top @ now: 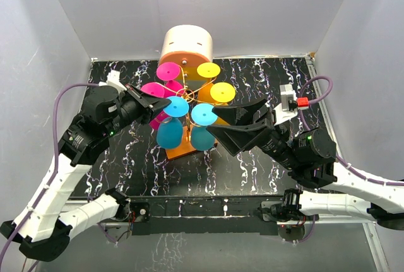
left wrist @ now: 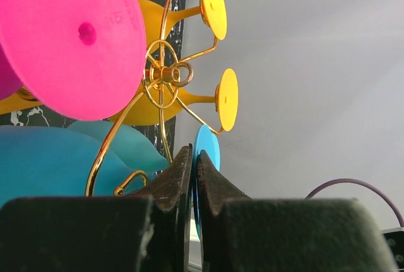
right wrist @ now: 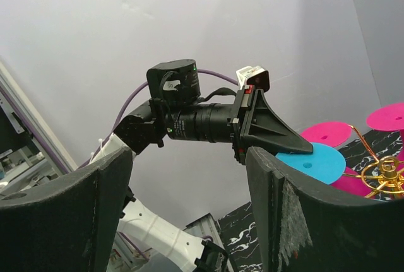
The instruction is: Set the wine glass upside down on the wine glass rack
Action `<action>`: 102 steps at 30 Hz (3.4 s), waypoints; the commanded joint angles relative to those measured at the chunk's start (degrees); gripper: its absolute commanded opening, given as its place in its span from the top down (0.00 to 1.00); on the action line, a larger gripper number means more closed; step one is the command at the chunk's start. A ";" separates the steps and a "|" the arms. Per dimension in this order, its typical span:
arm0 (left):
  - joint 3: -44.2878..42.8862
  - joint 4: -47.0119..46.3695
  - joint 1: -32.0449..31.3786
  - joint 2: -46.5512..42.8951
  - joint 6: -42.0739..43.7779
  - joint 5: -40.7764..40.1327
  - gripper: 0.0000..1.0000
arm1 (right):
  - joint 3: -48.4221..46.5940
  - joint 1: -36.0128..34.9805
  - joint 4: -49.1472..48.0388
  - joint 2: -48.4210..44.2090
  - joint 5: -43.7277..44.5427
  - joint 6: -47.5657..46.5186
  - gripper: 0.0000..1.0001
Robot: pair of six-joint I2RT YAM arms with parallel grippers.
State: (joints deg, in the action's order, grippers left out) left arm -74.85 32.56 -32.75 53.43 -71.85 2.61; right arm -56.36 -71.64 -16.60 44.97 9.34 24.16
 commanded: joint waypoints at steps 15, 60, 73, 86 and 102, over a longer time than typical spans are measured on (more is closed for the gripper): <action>5.75 -3.76 -0.12 -6.16 -4.17 -6.91 1.00 | -0.32 -0.35 -0.32 -0.16 0.96 1.15 0.29; 10.01 0.39 -0.18 -14.45 -7.25 -11.81 1.00 | 0.62 -0.34 -0.49 0.12 0.90 3.72 0.29; 7.39 -0.26 -0.12 -11.72 -1.89 -6.51 1.00 | 1.09 -0.35 -0.21 -0.18 1.87 4.16 0.29; 2.77 -0.55 -0.12 -5.93 3.96 -4.37 1.00 | 0.73 -0.30 1.25 -1.29 3.04 3.57 0.29; -0.09 1.59 -0.12 -3.68 9.65 -5.06 0.89 | 1.12 -0.35 1.37 -1.60 3.41 3.44 0.29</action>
State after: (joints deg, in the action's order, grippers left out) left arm -72.47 33.93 -32.82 49.54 -64.79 -2.35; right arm -54.59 -71.64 -13.65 44.45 12.12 28.18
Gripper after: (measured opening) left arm 0.091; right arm 0.712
